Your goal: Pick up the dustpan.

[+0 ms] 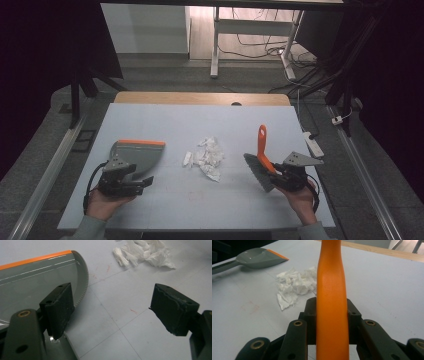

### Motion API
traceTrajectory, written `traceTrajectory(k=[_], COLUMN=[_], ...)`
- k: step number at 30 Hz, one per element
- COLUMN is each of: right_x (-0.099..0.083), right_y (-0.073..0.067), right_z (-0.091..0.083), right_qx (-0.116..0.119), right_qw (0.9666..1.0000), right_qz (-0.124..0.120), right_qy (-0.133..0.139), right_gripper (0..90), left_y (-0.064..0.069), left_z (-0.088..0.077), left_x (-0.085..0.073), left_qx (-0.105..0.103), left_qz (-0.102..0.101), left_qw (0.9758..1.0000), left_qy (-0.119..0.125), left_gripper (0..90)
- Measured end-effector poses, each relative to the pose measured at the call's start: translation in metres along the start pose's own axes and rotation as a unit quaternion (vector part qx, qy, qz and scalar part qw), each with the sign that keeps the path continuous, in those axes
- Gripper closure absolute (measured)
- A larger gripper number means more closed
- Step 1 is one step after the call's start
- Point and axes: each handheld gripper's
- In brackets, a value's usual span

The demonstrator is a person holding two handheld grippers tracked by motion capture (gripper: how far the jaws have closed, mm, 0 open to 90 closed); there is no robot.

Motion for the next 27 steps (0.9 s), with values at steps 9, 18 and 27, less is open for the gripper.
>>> traceTrajectory(k=[9, 18, 27], right_x=[0.0003, 0.0005, 0.0006], right_y=[0.0001, 0.0004, 0.0003], right_z=[-0.0008, -0.0019, -0.0017], right_qx=[-0.003, -0.001, -0.003], right_qw=[1.0000, 0.9999, 1.0000], right_qz=[-0.001, -0.002, -0.003], right_qy=[0.004, 0.011, 0.009], right_gripper=[70.1, 70.1, 70.1], left_y=[-0.0007, -0.0003, 0.0023], left_z=[0.0006, 0.0009, 0.0002], left_x=[0.0000, 0.0002, 0.0012], left_qx=[-0.006, -0.008, -0.011], left_qz=[-0.003, -0.002, 0.003], left_qw=[1.0000, 1.0000, 0.9999], left_qy=[-0.002, -0.003, -0.006], left_gripper=[19.3, 19.2, 19.2])
Point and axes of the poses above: each handheld gripper's, and its own axes: z roughly forward along the jaws, x roughly out of its top, y roughly to its right, and after that the axes turned 14 degrees about -y, right-handed
